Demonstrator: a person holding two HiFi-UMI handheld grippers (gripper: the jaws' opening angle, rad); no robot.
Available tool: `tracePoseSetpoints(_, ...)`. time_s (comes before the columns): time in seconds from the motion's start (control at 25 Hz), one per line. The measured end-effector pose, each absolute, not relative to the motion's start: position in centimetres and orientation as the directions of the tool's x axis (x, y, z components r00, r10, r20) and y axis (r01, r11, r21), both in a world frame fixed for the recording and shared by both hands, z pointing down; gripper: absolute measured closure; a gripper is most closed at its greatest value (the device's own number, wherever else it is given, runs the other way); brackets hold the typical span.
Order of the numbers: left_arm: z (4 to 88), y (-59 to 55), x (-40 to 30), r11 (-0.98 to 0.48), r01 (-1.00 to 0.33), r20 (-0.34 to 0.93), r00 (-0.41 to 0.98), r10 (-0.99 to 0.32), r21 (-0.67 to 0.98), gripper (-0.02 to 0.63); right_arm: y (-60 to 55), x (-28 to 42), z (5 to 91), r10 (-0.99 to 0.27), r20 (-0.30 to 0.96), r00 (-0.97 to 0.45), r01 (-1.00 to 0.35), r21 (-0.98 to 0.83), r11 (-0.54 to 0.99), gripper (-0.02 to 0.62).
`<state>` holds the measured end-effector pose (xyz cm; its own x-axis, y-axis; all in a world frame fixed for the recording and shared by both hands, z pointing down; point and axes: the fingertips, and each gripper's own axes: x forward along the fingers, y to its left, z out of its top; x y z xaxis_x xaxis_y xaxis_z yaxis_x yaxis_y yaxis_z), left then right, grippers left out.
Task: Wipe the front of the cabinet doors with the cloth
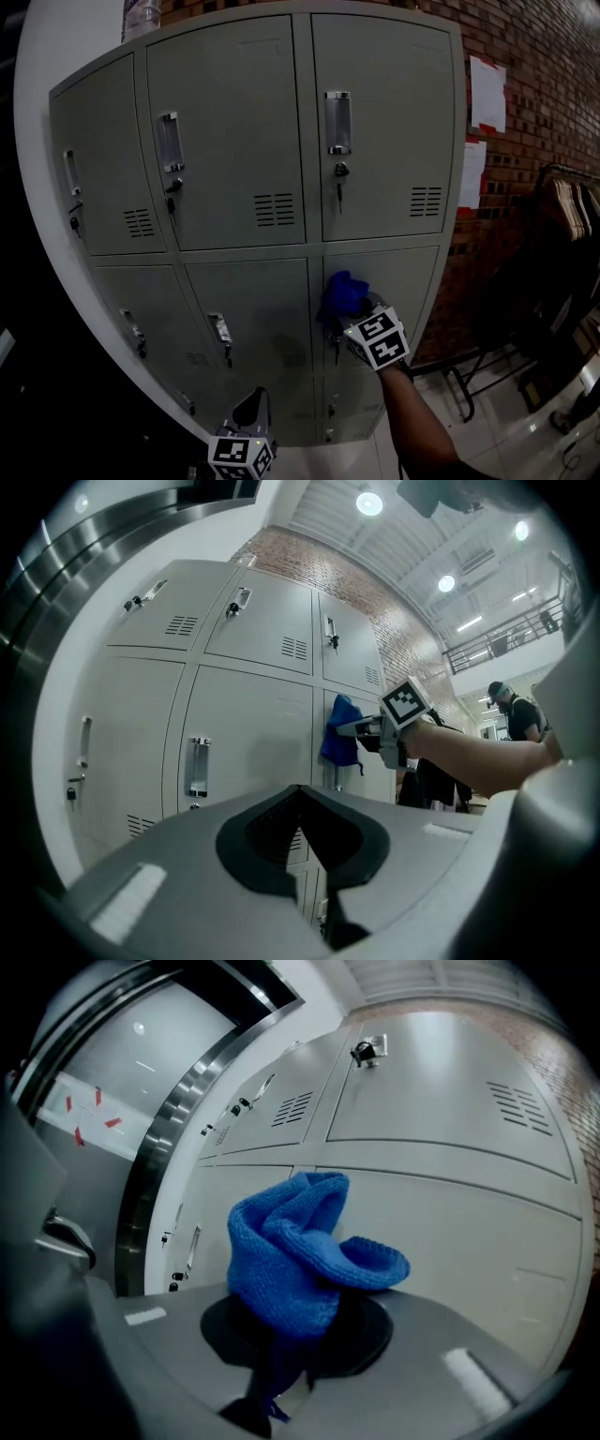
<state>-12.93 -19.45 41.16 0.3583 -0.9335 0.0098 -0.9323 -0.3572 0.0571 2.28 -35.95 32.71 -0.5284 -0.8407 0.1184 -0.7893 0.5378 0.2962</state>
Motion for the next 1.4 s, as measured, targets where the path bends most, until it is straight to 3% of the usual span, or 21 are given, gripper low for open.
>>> tracePoseSetpoints(0.32, 41.5, -19.9, -11.7, -0.396, -0.917, 0.030, 0.398, -0.917, 0.037, 0.595, -36.0, 4.9, 32.9, -0.857, 0.118, -0.502, -0.804, 0.302, 0.513, 0.523)
tracePoseSetpoints(1.4, 41.9, -20.3, -8.7, -0.474, -0.880, 0.048, 0.474, -0.879, 0.013, 0.595, -36.3, 25.1, 34.0, -0.989, 0.125, -0.079, -0.923, 0.367, 0.120, 0.511)
